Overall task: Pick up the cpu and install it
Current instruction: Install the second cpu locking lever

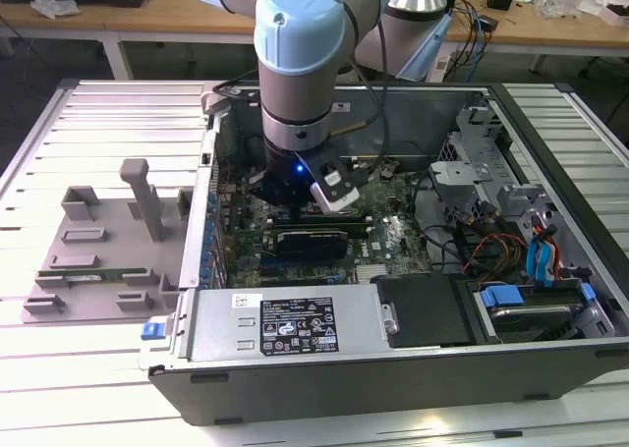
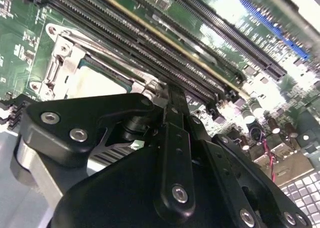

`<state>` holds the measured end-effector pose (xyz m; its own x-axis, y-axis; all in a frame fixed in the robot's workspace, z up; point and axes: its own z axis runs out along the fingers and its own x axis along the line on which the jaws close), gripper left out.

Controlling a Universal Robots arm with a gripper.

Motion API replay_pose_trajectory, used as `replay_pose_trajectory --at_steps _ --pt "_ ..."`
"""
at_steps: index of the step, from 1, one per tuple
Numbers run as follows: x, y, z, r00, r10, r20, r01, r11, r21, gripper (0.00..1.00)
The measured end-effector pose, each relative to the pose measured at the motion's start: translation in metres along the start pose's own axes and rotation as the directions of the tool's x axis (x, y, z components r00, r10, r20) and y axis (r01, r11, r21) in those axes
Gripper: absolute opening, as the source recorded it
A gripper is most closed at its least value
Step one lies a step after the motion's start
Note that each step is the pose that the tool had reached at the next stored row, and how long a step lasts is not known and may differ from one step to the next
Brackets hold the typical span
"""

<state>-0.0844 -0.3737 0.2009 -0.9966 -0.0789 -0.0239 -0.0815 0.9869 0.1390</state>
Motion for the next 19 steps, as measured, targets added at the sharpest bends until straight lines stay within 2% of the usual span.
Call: replay_pose_trajectory --at_steps 4,6,8,11,16,19 --pt "0.0023 0.0001 -0.0019 1.0000 -0.002 0.0035 0.002 1.0000 0.0008 0.11" --pt "0.0026 -0.0036 -0.0025 1.0000 -0.002 0.0037 0.002 1.0000 0.0009 0.11" --pt "0.0027 -0.0071 -0.0031 1.0000 -0.002 0.0039 0.002 1.0000 -0.0026 0.11" --pt "0.0018 -0.0087 -0.0042 1.0000 -0.003 0.0044 0.003 1.0000 -0.0083 0.11" --pt "0.0008 -0.0074 -0.0144 1.0000 -0.004 0.0041 0.004 1.0000 -0.0086 0.11" --pt "0.0002 -0.0123 -0.0154 1.0000 -0.006 0.0028 0.006 0.9999 -0.0120 0.11"
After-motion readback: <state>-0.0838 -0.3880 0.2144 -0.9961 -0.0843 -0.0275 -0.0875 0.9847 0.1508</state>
